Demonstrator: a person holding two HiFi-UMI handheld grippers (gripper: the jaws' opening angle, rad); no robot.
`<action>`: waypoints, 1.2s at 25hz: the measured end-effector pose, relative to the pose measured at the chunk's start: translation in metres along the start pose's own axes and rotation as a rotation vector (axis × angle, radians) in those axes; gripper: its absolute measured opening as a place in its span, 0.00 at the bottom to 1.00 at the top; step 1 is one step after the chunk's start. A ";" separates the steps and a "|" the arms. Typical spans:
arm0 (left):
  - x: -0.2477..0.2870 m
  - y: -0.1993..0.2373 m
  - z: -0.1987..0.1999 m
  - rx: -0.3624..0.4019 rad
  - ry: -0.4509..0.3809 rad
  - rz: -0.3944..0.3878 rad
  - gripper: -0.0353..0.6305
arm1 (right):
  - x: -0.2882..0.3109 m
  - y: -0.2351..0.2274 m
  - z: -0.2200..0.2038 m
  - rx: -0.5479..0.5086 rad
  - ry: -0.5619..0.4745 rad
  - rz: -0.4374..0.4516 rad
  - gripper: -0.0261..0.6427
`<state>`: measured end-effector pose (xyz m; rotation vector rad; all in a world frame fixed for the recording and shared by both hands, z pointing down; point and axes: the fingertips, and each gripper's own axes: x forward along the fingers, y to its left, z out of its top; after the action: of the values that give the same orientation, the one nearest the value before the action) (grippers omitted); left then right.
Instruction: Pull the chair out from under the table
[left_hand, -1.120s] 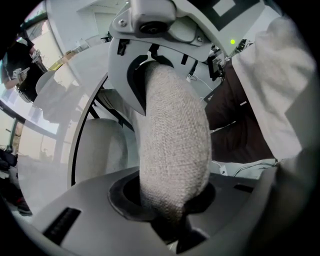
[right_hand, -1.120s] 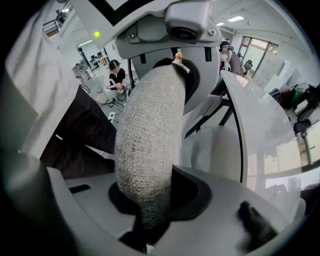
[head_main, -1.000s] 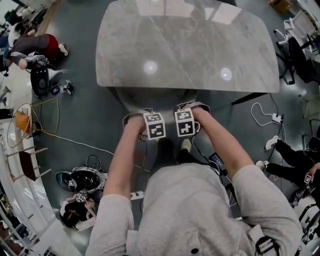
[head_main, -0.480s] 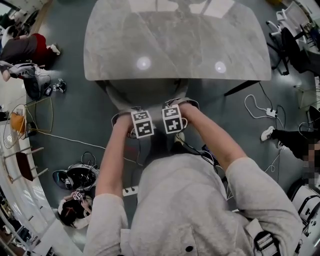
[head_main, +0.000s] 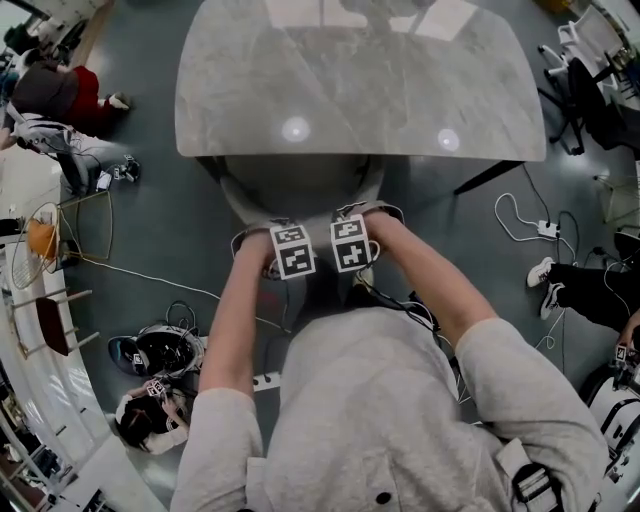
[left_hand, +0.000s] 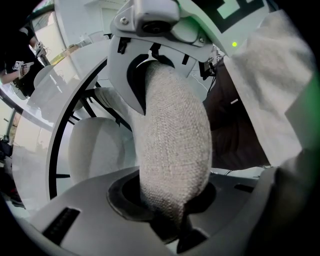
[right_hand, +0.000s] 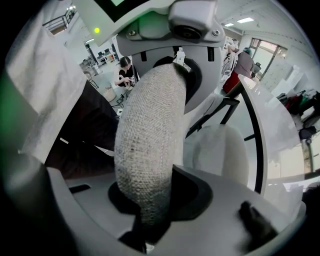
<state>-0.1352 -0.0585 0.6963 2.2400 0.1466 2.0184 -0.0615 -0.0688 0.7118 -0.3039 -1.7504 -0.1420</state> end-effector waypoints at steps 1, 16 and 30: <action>0.000 -0.002 0.001 -0.002 0.000 0.000 0.24 | 0.000 0.003 -0.001 -0.001 0.000 -0.001 0.18; 0.011 -0.036 0.015 -0.019 0.010 -0.002 0.25 | 0.004 0.038 -0.007 -0.011 -0.005 -0.006 0.18; 0.014 -0.073 0.028 -0.047 0.010 -0.016 0.26 | 0.003 0.076 -0.011 -0.036 0.003 0.014 0.18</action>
<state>-0.1055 0.0147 0.6963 2.1945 0.1167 2.0037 -0.0308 0.0015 0.7118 -0.3419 -1.7443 -0.1634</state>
